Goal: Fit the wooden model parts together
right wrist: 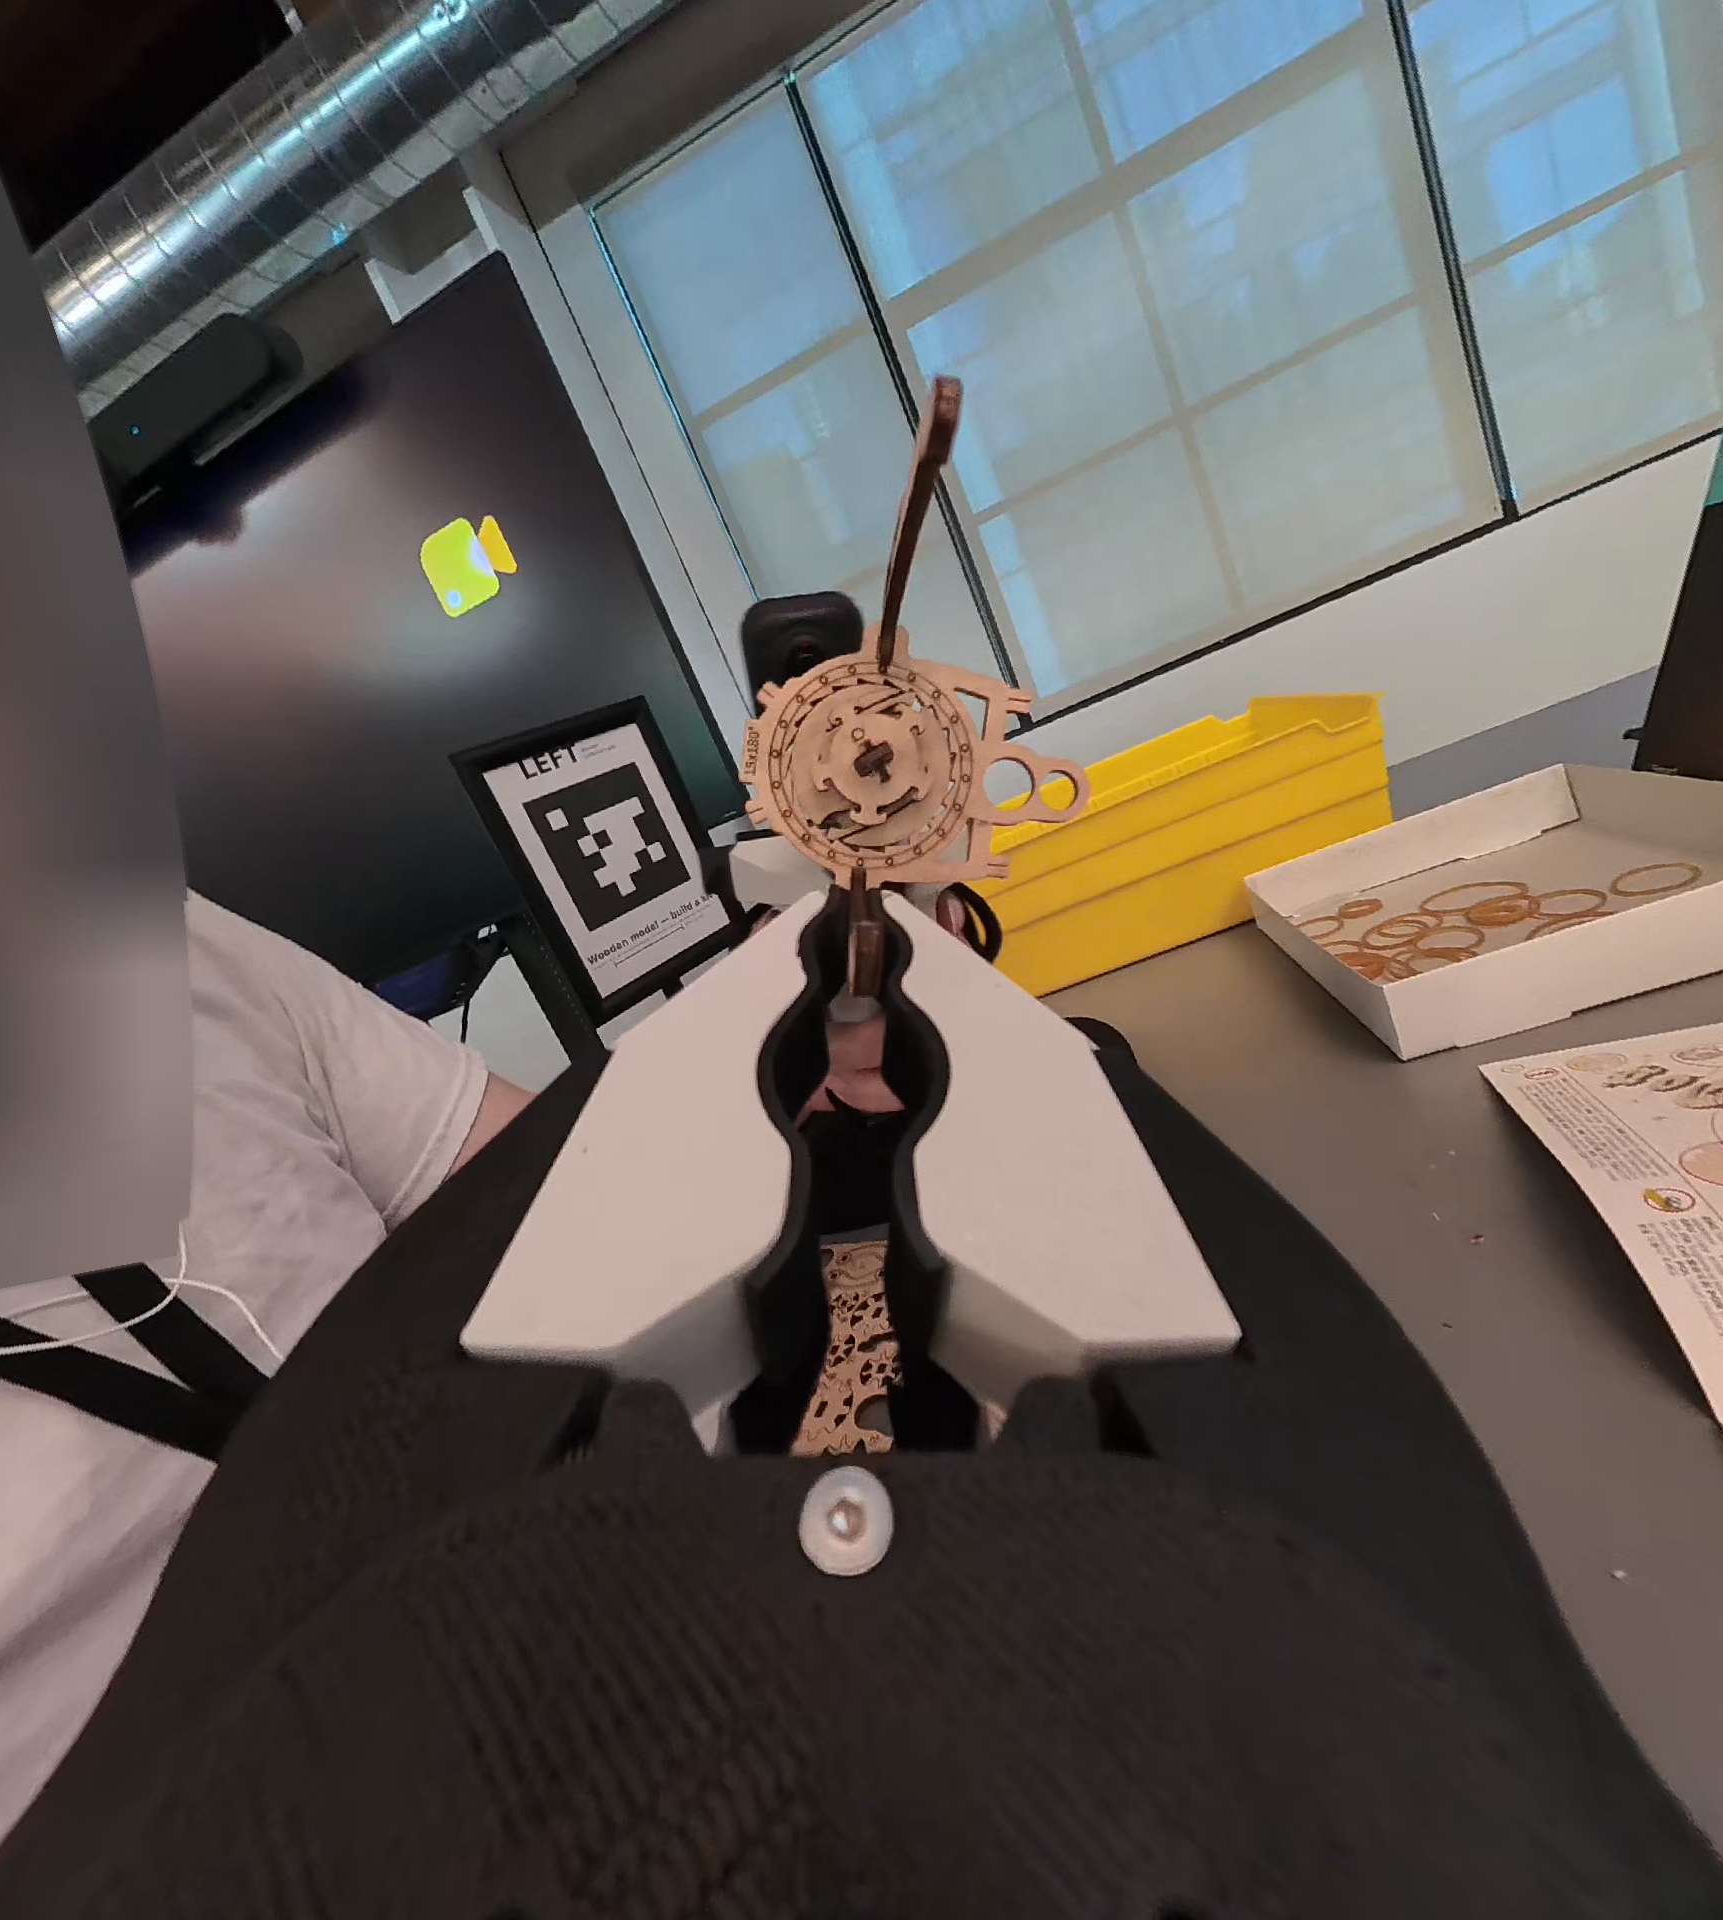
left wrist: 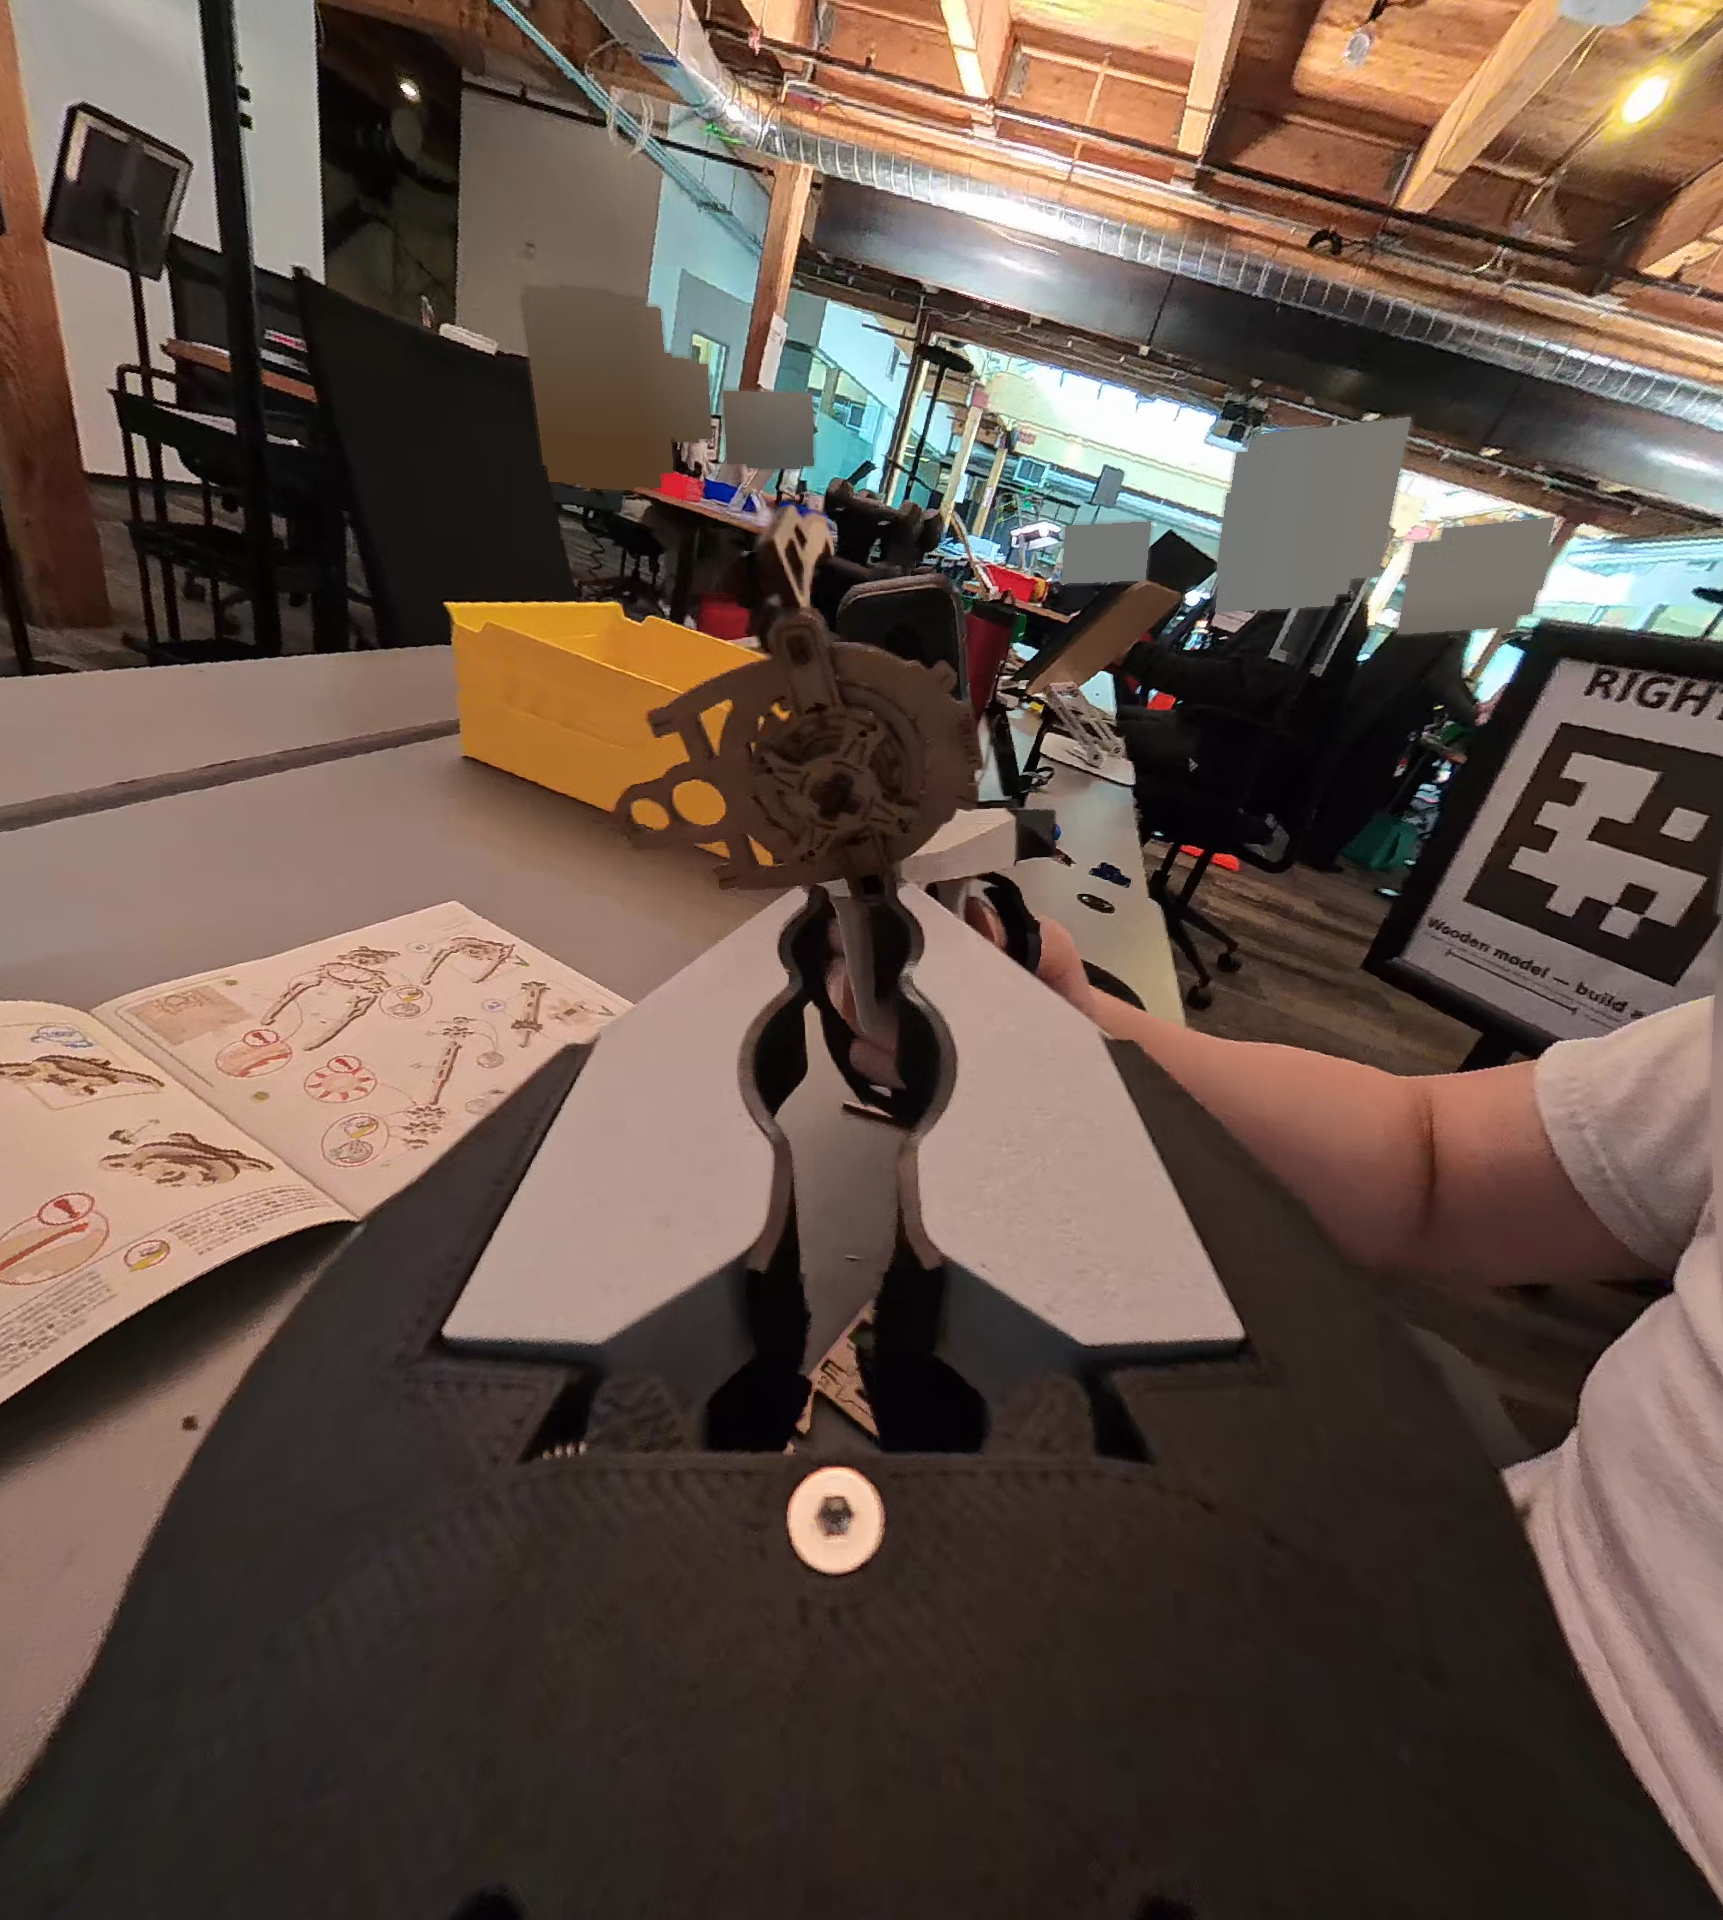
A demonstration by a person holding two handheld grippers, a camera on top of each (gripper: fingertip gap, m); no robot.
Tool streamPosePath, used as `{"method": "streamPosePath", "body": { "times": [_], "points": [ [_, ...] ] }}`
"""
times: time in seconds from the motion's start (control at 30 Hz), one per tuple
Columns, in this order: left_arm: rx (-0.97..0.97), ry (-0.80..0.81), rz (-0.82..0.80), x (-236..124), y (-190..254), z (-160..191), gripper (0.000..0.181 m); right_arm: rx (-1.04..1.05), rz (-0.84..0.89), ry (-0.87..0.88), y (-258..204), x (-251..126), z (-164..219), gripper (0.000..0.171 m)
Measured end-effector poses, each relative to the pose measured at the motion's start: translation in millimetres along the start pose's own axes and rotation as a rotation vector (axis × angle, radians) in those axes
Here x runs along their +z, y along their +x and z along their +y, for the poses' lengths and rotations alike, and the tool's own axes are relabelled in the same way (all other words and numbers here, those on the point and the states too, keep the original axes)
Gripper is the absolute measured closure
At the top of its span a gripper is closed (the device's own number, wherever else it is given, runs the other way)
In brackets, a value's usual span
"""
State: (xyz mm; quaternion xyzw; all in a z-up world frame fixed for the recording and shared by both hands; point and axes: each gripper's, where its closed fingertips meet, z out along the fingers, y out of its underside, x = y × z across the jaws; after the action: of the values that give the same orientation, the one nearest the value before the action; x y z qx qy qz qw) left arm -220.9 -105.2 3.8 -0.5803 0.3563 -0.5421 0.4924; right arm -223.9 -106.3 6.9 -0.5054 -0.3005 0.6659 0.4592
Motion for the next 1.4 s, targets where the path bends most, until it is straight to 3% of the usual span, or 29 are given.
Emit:
{"method": "streamPosePath", "body": {
  "times": [0.23,0.77,0.9,1.17,1.4],
  "points": [
    [-0.053,-0.007,0.087,-3,2,4,0.178,-0.038,0.022,-0.045,2,1,7,0.171],
    [-0.096,-0.154,0.073,-10,-9,36,0.179,-0.024,0.113,-0.275,17,-3,40,0.171],
    [-0.087,-0.152,0.071,-11,-9,35,0.178,0.004,0.099,-0.252,17,-1,37,0.171],
    [-0.121,-0.133,0.117,-10,-4,34,0.158,0.008,0.086,-0.217,13,-1,32,0.171],
    [-0.114,-0.112,0.104,-8,-5,33,0.175,-0.042,0.109,-0.248,14,0,37,0.171]
  ]
}}
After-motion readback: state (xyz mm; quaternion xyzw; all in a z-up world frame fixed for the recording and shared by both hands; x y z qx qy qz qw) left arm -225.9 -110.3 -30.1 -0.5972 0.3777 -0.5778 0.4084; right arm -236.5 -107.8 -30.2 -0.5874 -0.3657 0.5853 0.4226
